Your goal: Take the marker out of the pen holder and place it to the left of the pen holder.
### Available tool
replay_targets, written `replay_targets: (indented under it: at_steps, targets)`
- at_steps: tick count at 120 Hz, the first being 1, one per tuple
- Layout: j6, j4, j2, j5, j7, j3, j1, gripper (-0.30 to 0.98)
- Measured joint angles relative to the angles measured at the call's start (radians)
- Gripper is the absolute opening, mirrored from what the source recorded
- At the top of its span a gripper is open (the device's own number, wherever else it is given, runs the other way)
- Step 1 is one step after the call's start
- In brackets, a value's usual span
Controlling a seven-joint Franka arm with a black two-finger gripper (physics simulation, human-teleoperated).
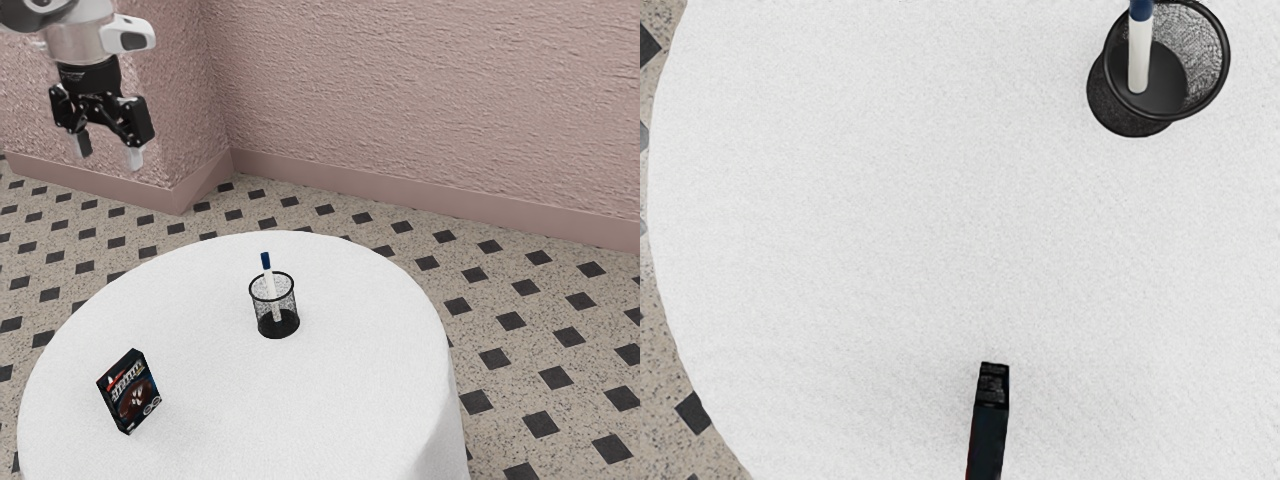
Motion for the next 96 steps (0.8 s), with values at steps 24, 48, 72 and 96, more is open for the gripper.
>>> replay_targets:
  at_steps: [24, 48, 72, 96]
  targets:
    - [0.052, 0.017, 0.126, -0.029, -0.005, -0.001, -0.037, 0.69]
    - [0.241, -0.007, 0.328, -0.139, -0.008, 0.001, -0.083, 0.69]
    - [0.451, -0.097, 0.389, -0.168, -0.011, 0.0, -0.095, 0.69]
    - [0.579, 0.001, 0.551, -0.172, -0.01, 0.002, -0.072, 0.69]
